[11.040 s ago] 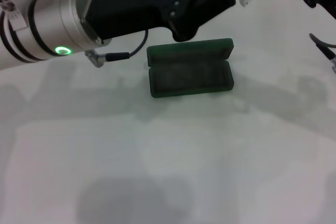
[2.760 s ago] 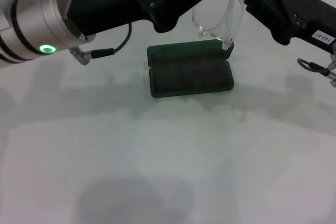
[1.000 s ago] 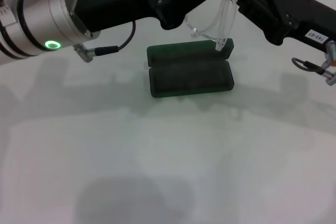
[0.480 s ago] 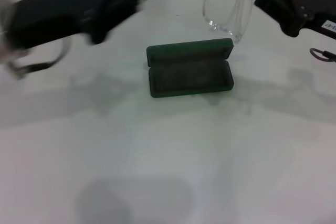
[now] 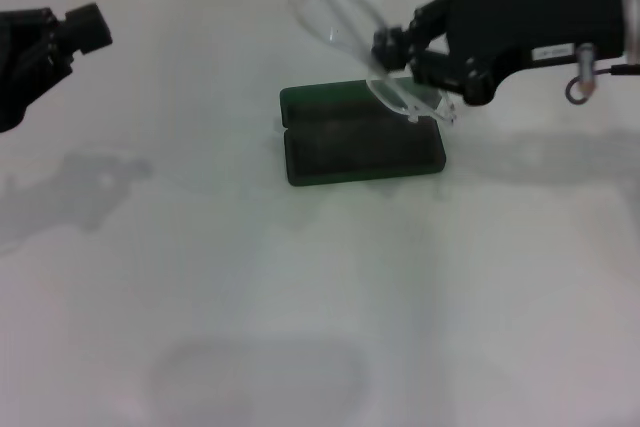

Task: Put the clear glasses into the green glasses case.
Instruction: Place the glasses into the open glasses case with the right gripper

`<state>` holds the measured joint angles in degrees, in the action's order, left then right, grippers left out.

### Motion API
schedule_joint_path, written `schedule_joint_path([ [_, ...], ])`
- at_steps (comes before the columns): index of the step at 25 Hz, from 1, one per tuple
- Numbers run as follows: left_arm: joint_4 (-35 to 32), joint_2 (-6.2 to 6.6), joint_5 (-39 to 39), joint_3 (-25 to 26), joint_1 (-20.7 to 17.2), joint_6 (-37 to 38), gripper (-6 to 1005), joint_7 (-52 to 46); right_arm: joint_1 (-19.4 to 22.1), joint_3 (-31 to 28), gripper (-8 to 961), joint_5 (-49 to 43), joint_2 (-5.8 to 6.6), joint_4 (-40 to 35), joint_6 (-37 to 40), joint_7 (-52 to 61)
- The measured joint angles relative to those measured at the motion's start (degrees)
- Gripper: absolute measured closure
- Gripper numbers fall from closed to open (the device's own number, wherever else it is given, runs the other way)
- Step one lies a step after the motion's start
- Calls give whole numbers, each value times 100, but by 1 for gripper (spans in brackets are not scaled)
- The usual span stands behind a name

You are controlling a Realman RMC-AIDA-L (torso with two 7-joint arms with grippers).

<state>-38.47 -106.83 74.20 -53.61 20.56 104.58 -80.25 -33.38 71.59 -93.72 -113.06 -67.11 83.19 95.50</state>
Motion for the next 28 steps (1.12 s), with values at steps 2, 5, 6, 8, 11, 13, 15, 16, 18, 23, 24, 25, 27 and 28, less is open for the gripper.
schedule_joint_path([
  [2,-113,-49,314,228,-48,13,950,-69,-172,18,884,-807,-87,-418,12,482],
  [5,-148,-70,593,319,-68,21,951,-109,-460,94,884,-1850,-213,-820,116,1051],
  [6,-150,-73,662,322,-66,23,951,-112,-619,219,884,-2269,-239,-932,162,1297],
  [8,-155,-76,754,323,-61,27,951,-114,-845,478,884,-2686,-232,-992,190,1569],
  [11,-161,-78,865,326,-60,27,951,-111,-1200,961,884,-3433,-252,-970,180,1902],
  [13,-148,-124,1012,329,-31,6,951,-45,-1352,1310,884,-3892,-271,-914,103,2032],
  [15,-133,-198,1111,330,-13,-3,951,47,-1468,1668,884,-4263,-277,-853,-7,2199],
  [16,-132,-239,1159,331,-10,-5,951,95,-1517,1824,884,-4390,-282,-811,-73,2255],
  [18,-128,-326,1263,331,-13,-9,950,190,-1552,1954,884,-4490,-287,-766,-158,2289],
  [23,-94,-391,1345,334,-10,-20,950,237,-1583,2427,884,-4608,-289,-616,-608,2208],
  [24,-87,-391,1345,334,-6,-20,950,235,-1584,2445,884,-4614,-288,-610,-637,2188],
  [25,-72,-392,1345,334,5,-21,951,236,-1583,2489,884,-4621,-290,-600,-679,2161],
  [27,-70,-397,1345,334,7,-23,951,247,-1567,2600,884,-4670,-290,-586,-797,2136],
  [28,-70,-398,1344,334,11,-23,951,249,-1558,2698,884,-4716,-291,-566,-899,2131],
])
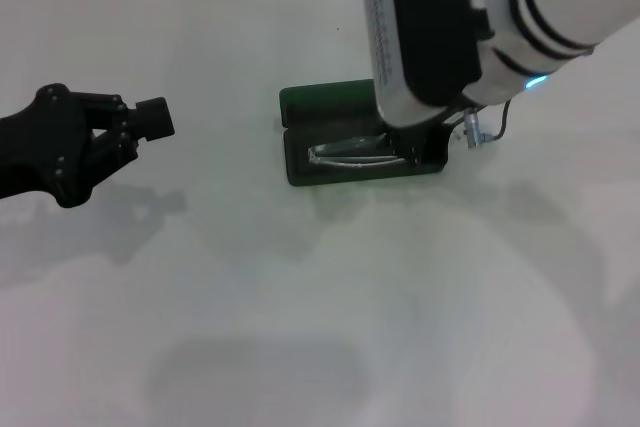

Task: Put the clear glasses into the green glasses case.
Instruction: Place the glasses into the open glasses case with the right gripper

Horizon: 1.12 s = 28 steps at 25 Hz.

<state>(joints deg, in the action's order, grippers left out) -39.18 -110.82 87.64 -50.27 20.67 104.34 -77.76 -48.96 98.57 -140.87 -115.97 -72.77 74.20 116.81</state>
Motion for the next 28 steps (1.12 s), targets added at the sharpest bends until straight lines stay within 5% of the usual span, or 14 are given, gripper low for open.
schedule_joint_path([
  [28,198,61,3,264,446,-80,950,-458,-394,748,883,-359,-22,532,-1083,230],
])
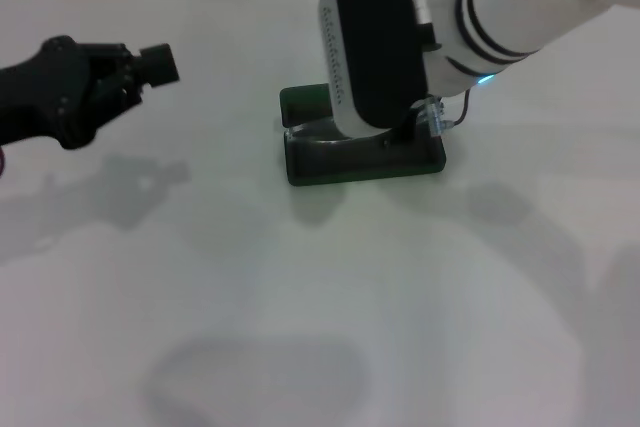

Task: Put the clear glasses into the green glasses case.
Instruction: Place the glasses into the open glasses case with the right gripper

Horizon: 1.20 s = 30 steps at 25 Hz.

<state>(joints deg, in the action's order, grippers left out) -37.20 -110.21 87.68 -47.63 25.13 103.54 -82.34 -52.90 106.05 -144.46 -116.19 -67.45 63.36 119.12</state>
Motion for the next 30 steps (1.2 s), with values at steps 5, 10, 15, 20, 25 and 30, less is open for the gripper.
schedule_joint_path([
  [5,-15,69,-4,409,-17,24,950,-51,-106,230,883,-5,-1,79,-51,199],
  [10,-20,97,-8,526,-72,49,950,-97,-157,246,883,-77,0,96,3,291],
  [15,-24,104,12,529,-102,52,950,-150,-159,300,883,-139,0,119,8,312],
  [20,-8,105,24,507,-67,52,950,-171,-110,320,883,-149,0,165,-5,314],
  [25,2,96,28,488,-41,46,950,-188,-75,478,883,-201,0,269,-94,314],
  [30,14,86,31,494,-35,39,950,-196,-29,527,883,-303,0,276,-251,314],
])
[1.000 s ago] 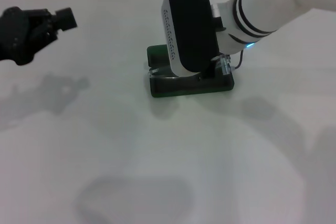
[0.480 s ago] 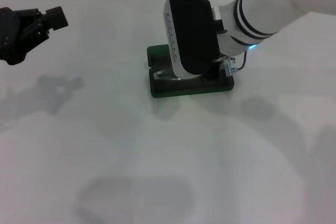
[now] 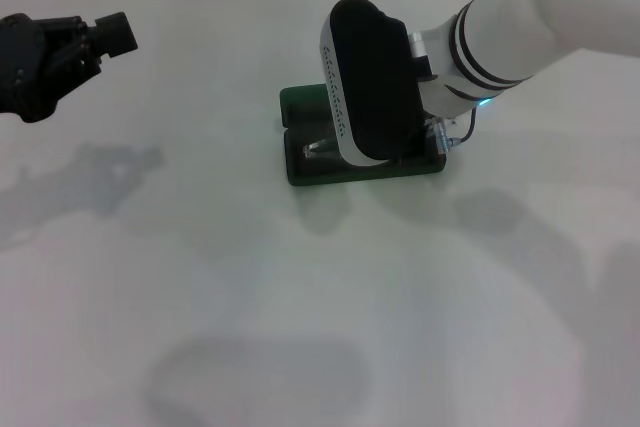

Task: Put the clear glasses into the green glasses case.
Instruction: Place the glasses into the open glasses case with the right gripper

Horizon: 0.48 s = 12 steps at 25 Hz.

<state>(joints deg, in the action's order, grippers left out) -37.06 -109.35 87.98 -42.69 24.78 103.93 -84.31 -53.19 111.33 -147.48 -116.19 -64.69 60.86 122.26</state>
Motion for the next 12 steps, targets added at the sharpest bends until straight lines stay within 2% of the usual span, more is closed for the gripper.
schedule_joint_path([
  [12,6,-16,0,32,0,-20,950,2,-2,1,883,-70,0,96,-106,0],
])
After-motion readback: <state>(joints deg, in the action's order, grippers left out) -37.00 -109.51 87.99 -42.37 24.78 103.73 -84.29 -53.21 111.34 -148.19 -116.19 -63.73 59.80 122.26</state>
